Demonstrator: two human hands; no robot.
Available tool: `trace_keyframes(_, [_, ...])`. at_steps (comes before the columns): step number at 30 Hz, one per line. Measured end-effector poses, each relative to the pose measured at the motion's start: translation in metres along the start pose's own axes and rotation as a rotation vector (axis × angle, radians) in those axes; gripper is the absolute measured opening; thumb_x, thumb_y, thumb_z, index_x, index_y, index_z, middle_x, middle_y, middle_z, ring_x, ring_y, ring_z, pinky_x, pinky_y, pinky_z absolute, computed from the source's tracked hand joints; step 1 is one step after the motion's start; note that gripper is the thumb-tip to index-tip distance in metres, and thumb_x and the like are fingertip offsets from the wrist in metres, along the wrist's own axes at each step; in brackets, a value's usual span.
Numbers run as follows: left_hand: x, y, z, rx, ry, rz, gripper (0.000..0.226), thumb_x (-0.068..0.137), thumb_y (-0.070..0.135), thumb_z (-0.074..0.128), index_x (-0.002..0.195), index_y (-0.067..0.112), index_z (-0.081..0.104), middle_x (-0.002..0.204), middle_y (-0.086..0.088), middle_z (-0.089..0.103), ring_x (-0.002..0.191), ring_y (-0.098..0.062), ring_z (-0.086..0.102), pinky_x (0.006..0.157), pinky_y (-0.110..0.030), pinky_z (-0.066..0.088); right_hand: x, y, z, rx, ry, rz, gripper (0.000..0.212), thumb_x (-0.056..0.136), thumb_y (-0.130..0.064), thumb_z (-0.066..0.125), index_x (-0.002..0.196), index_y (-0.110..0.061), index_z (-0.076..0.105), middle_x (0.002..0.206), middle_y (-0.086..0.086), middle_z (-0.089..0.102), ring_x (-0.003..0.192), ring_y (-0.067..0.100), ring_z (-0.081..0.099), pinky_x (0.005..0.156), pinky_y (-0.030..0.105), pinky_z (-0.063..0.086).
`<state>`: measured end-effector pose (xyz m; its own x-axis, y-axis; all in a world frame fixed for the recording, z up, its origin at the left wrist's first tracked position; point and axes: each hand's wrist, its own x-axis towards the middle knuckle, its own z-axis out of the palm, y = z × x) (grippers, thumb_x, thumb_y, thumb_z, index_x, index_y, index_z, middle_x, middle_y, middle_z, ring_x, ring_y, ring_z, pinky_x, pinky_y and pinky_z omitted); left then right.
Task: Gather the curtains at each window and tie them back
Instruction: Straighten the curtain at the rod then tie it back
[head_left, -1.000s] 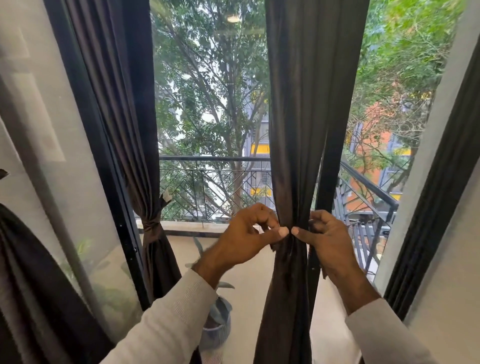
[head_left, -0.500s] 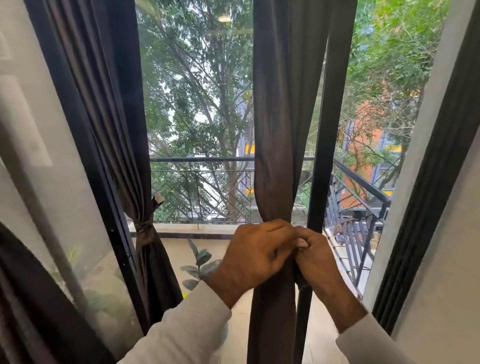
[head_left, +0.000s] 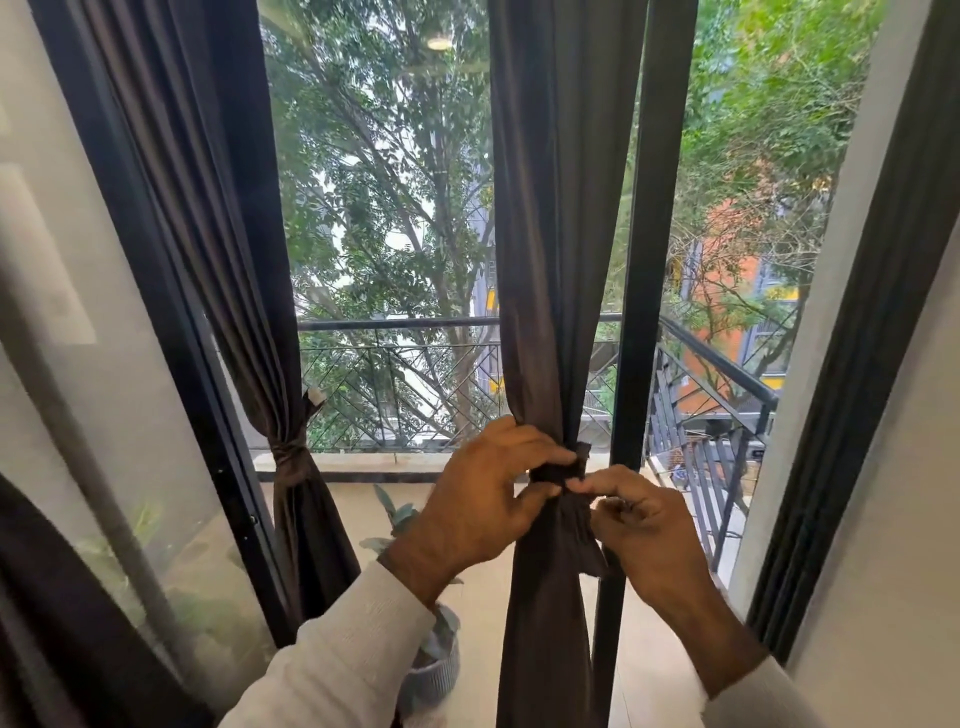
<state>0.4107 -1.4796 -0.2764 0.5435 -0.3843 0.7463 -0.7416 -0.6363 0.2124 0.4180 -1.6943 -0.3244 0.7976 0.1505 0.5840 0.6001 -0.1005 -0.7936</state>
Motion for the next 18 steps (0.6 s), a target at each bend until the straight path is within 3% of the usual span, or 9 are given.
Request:
trace_keyframes(2, [0.000,0.005,0.001,0.088,0.057,0.056,0.029,0.090,0.010,0.073,0.116,0.020,0.082,0.112,0.006,0.078,0.102,-0.022,0.065,0.087,-0.044,0.057,0.001,0.003,0.004,0.028,0.038,-0.010,0.071,0.083,0.026,0.068,0.095,-0.043,0.082,0.096,-0.013,0.078,0.082,0.009,0.073,0.076,0.021,0.057])
trace_keyframes(5, [-0.005,0.017,0.001,0.353,0.160,0.207,0.031,0.093,0.014,0.067,0.119,0.020,0.082,0.117,0.008,0.079,0.099,-0.024,0.059,0.083,-0.041,0.050,0.002,0.006,0.012,0.019,0.085,-0.079,0.047,0.084,0.009,0.081,0.094,-0.037,0.083,0.098,-0.008,0.076,0.092,0.022,0.074,0.082,0.036,0.060])
trace_keyframes(8, [-0.010,0.024,-0.001,0.516,0.218,0.310,0.034,0.097,0.016,0.059,0.124,0.020,0.080,0.128,0.010,0.076,0.121,-0.026,0.064,0.101,-0.047,0.039,-0.003,0.001,0.021,-0.039,0.107,-0.102,0.037,0.084,0.002,0.083,0.099,-0.032,0.081,0.107,-0.015,0.070,0.104,0.013,0.071,0.086,0.020,0.057])
trace_keyframes(12, [0.000,0.029,-0.007,0.396,0.168,0.339,0.038,0.099,0.010,0.051,0.128,0.015,0.074,0.132,0.003,0.076,0.138,-0.021,0.063,0.120,-0.050,0.032,-0.008,-0.005,0.033,0.029,0.128,-0.036,0.042,0.082,0.010,0.081,0.099,-0.028,0.079,0.113,-0.023,0.071,0.104,-0.006,0.068,0.081,0.005,0.050])
trace_keyframes(15, [0.015,0.032,-0.011,0.275,0.090,0.283,0.038,0.096,0.010,0.058,0.134,0.012,0.057,0.120,-0.002,0.079,0.114,-0.020,0.074,0.118,-0.046,0.037,-0.008,-0.002,0.036,-0.008,0.141,-0.091,0.046,0.081,0.017,0.079,0.098,-0.026,0.079,0.113,-0.019,0.070,0.104,-0.008,0.067,0.083,0.005,0.049])
trace_keyframes(17, [0.023,0.031,-0.015,0.305,0.043,0.196,0.045,0.097,0.012,0.059,0.141,0.014,0.049,0.107,0.002,0.078,0.096,-0.022,0.074,0.105,-0.046,0.040,-0.008,0.000,0.032,0.012,0.172,-0.143,0.036,0.087,-0.004,0.081,0.099,-0.038,0.079,0.112,-0.017,0.070,0.108,0.008,0.070,0.090,0.019,0.054])
trace_keyframes(18, [0.026,0.029,-0.017,0.328,0.032,0.149,0.049,0.098,0.013,0.059,0.145,0.014,0.046,0.102,0.005,0.078,0.090,-0.023,0.072,0.100,-0.046,0.040,-0.008,-0.002,0.029,0.072,0.168,-0.132,0.020,0.090,-0.023,0.081,0.100,-0.040,0.080,0.113,-0.013,0.070,0.110,0.016,0.071,0.094,0.028,0.056])
